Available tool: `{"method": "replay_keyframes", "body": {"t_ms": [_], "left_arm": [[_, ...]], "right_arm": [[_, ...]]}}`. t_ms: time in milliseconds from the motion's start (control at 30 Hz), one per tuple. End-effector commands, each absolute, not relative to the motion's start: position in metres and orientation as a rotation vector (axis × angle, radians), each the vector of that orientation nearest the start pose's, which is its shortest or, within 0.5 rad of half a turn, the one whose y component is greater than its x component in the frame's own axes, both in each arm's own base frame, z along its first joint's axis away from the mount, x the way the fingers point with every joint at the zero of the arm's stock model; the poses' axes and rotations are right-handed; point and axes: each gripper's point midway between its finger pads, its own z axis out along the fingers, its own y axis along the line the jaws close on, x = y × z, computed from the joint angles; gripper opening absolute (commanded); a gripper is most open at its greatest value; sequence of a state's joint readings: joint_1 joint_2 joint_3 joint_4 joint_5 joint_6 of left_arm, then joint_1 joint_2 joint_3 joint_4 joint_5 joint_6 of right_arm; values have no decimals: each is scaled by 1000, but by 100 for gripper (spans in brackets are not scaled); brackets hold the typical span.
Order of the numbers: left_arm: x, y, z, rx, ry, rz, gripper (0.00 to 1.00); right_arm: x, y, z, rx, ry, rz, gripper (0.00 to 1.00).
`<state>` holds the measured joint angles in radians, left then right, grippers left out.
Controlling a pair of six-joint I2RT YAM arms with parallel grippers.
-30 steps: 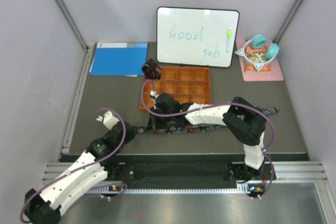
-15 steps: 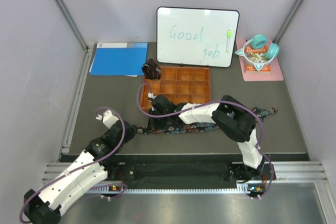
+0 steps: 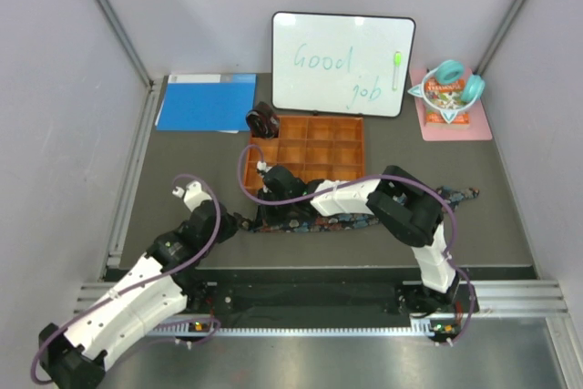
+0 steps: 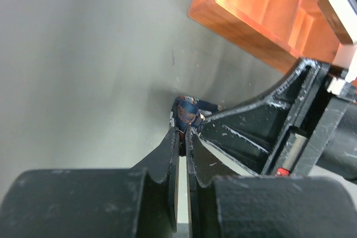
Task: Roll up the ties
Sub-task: Roll the tie at the center of the board.
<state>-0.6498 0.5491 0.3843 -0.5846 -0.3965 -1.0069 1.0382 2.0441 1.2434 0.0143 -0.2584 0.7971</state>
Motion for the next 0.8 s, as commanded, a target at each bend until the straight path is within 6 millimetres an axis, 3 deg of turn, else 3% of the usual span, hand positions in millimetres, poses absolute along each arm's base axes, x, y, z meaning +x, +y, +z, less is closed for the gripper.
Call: {"method": "replay_keyframes", "body": {"t_ms": [0,267,633,767], "left_arm": [[200,-117,107,-544,2194,-493,0],[205,-137,105,-573,2222,-584,0],[213,-153,95,-577,2266,-593,0],[218,-157,100,-560,2268,-560,0]], "right_arm": [[192,477,31,-476,2588,1079,0],[193,480,37,-481,2579,1084,0],[199,454,43,-474,2629,1029,0],[200,430,45,-473,2695,930,0]]}}
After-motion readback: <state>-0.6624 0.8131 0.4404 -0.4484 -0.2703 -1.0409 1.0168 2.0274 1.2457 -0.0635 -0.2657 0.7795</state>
